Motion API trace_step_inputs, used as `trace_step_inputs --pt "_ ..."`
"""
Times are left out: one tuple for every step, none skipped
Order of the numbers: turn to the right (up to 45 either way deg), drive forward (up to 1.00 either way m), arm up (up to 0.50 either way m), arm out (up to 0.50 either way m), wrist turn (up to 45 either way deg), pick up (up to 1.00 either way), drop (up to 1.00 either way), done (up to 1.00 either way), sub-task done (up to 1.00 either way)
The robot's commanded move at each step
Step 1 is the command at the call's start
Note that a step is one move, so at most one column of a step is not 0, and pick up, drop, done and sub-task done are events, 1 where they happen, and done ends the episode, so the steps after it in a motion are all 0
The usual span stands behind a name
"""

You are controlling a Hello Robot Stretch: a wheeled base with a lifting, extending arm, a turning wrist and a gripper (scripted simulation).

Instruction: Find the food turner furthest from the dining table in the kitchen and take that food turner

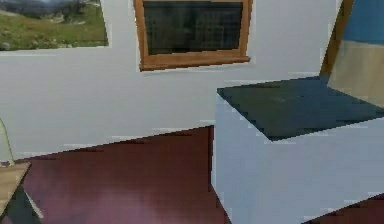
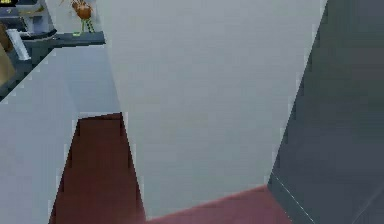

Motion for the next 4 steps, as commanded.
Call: trace_step_inputs --pt "0.0 0.55 0.0 0.0 0.0 0.0 0.0 0.0 0.0" --pt "45.0 0.0 0.0 0.0 0.0 0.0 0.0 0.0 0.0" --pt "45.0 0.0 0.0 0.0 0.0 0.0 0.0 0.0 0.0" --pt "15.0 0.0 0.0 0.0 0.0 0.0 0.0 0.0 0.0"
